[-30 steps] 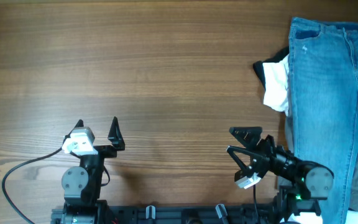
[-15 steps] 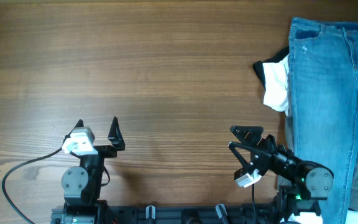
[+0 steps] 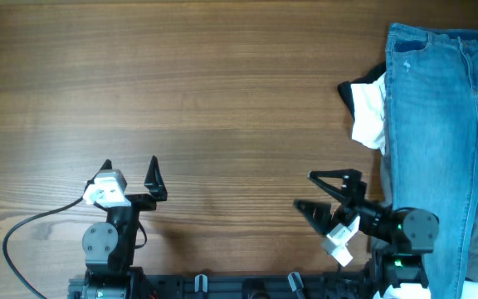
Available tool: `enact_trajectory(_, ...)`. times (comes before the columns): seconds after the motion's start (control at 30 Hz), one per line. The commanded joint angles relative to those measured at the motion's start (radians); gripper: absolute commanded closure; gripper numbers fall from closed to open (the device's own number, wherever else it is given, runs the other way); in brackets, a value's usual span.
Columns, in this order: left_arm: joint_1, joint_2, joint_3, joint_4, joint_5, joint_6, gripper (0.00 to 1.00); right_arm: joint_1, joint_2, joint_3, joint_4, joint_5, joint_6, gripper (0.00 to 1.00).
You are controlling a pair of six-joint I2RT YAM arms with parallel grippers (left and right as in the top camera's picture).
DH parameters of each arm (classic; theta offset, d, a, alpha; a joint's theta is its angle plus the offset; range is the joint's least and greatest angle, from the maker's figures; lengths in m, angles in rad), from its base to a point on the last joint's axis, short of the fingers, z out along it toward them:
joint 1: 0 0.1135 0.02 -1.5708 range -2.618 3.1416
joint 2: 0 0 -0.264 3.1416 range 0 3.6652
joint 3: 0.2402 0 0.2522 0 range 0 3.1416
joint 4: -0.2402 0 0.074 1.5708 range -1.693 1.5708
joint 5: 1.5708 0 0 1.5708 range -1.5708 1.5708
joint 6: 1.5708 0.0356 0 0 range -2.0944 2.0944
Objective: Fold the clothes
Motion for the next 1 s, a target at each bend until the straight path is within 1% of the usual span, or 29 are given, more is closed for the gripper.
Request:
enact_trajectory(0.0,-0.005,0.0,-0.001,-0.003,0.081,0.016,0.0,-0.002,0.002,-0.001,-0.092,-0.188,0.139,0.0)
enact_trajectory(0.1,-0.005,0.0,-0.001,-0.002,0.126,0.016,0.0,-0.002,0.002,-0.001,-0.176,-0.266,0.139,0.0)
enact_trajectory(0.2,-0.005,0.0,-0.001,0.002,0.159,0.015,0.0,-0.002,0.002,-0.001,-0.219,-0.338,0.139,0.0)
enact_trajectory(0.3,-0.005,0.0,-0.001,0.002,0.162,-0.039,0.0,-0.002,0.002,-0.001,-0.233,-0.386,0.143,0.0)
enact_trajectory(0.33,-0.005,0.0,-0.001,0.002,0.166,-0.117,0.0,-0.002,0.002,0.007,-0.217,-0.288,0.47,0.0)
enact_trajectory(0.4,-0.005,0.0,-0.001,0.007,0.18,-0.15,0.0,-0.002,0.002,0.021,-0.19,-0.187,0.724,0.0)
enact_trajectory(0.43,-0.005,0.0,-0.001,0.017,0.206,-0.161,0.0,-0.002,0.002,0.037,-0.167,-0.111,0.905,0.0)
enact_trajectory(0.5,-0.005,0.0,0.005,0.036,0.263,-0.172,0.0,-0.002,0.002,0.066,-0.154,-0.064,1.049,0.0)
enact_trajectory(0.63,-0.005,0.0,0.049,0.039,0.338,-0.172,0.0,-0.002,0.002,0.143,-0.136,-0.094,1.113,0.0)
enact_trajectory(0.8,-0.005,0.0,0.102,0.039,0.35,-0.171,0.0,-0.002,0.002,0.166,0.054,-0.279,1.107,0.0)
enact_trajectory(0.87,-0.005,0.0,0.117,0.039,0.35,-0.172,0.0,-0.002,0.002,0.166,0.079,-0.296,1.117,0.0)
enact_trajectory(0.9,-0.005,0.0,0.124,0.039,0.354,-0.172,0.0,-0.002,0.002,0.167,0.085,-0.296,1.146,0.0)
enact_trajectory(0.93,-0.005,0.0,0.14,0.039,0.38,-0.172,0.0,-0.002,0.002,0.167,0.108,-0.257,1.275,0.0)
enact_trajectory(0.97,-0.005,0.0,0.149,0.039,0.394,-0.172,0.0,-0.002,0.002,0.167,0.113,-0.229,1.335,0.0)
